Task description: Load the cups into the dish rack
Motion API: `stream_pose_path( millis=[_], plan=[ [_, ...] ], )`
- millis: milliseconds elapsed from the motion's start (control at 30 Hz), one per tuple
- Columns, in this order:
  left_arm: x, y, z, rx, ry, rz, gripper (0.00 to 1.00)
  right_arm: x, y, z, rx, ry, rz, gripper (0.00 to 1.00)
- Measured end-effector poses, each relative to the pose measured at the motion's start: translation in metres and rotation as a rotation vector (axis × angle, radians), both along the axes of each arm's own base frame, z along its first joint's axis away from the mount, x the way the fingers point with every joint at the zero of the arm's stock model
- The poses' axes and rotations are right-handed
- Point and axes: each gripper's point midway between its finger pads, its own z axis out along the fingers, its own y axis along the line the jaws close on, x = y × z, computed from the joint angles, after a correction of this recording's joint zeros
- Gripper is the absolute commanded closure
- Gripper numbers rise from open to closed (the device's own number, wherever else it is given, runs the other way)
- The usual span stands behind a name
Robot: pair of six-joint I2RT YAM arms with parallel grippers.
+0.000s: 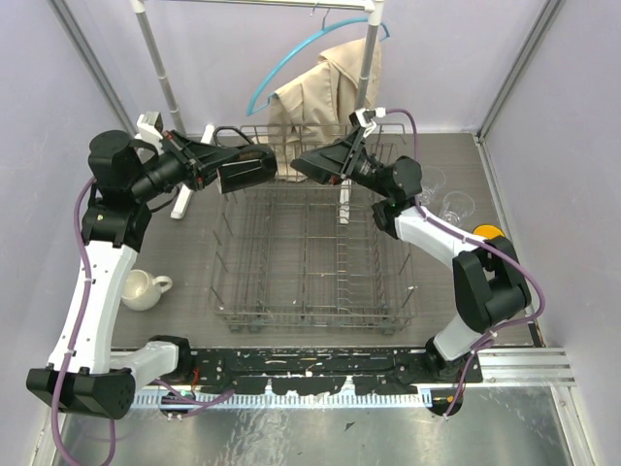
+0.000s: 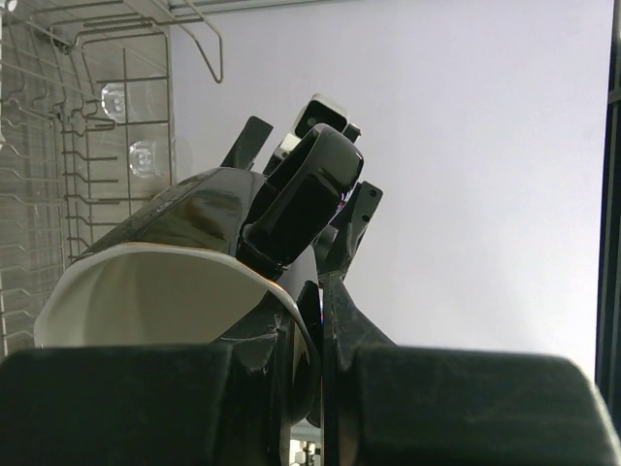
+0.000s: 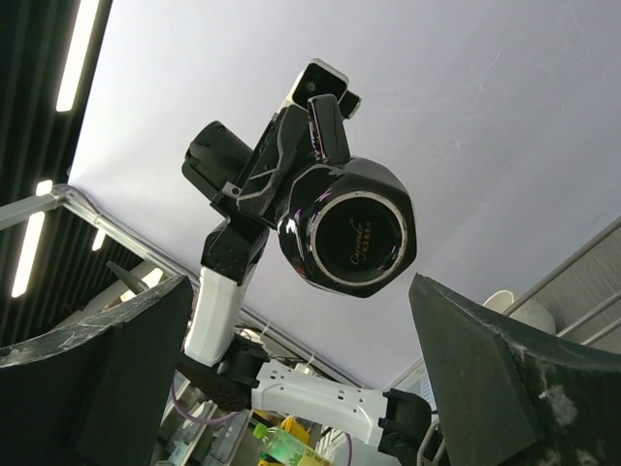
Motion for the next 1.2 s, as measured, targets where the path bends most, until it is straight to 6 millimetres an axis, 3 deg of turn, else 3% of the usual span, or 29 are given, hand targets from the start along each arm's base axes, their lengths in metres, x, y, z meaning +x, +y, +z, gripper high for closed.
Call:
stream_pose_path(
  millis=[200, 467, 833, 1200],
  plan=[
    [-0.003, -0.005, 0.005, -0.021, 0.001, -0.014, 1.00, -0.001, 0.008, -0.003, -0.010, -0.005, 0.011, 0.00],
    [-0.008, -0.016, 0.004, -0.042, 0.004, -0.051, 1.00, -0.004, 0.037, -0.008, -0.017, 0.003, 0.070, 0.00],
    [-0.005, -0.017, -0.002, -0.045, 0.008, -0.049, 1.00, -0.005, 0.045, -0.003, -0.016, -0.003, 0.085, 0.00],
    [0.003, -0.021, -0.010, -0.042, 0.039, -0.072, 1.00, -0.003, 0.057, -0.014, -0.045, 0.015, 0.099, 0.00]
  ],
)
